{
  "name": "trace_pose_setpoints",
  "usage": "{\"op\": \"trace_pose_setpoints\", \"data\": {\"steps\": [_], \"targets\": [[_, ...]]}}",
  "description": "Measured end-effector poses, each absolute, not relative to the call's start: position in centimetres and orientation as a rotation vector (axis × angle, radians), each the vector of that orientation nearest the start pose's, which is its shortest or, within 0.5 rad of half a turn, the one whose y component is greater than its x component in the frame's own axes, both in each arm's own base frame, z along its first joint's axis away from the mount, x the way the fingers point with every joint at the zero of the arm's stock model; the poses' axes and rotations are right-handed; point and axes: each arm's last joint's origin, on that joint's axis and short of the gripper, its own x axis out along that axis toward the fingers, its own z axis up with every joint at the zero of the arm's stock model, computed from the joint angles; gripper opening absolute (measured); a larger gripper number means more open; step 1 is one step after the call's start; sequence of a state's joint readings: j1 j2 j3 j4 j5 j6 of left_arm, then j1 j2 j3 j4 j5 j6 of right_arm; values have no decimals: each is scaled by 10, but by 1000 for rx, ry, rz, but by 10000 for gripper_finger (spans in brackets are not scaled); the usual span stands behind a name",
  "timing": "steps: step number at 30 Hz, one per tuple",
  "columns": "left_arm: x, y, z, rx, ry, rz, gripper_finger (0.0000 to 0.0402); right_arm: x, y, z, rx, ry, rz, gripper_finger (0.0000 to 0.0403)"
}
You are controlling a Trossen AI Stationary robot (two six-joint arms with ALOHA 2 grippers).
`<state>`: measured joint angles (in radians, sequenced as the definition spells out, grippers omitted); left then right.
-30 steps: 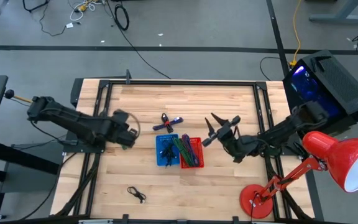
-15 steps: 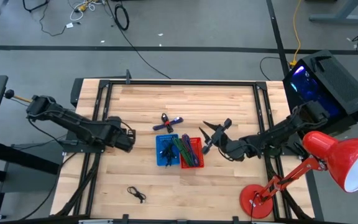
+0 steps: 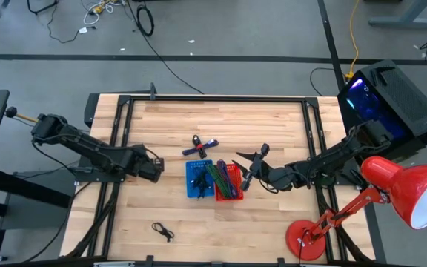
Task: Pick & Place USB Port
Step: Put the black and green USB cable into the red basket
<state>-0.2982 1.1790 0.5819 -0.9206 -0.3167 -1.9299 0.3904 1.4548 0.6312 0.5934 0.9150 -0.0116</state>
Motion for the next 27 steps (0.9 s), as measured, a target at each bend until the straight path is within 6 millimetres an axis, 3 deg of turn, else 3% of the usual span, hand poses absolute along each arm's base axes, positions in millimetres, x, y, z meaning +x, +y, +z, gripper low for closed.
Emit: {"op": "trace_pose_setpoints", "data": {"steps": [12,27], "targets": [[156,-42,160,-1145,933,1289,101,270,86,206,-155,196,-521,146],[175,-48,121,-987,1059,1371,89,270,87,204,-168,216,-503,146]]}}
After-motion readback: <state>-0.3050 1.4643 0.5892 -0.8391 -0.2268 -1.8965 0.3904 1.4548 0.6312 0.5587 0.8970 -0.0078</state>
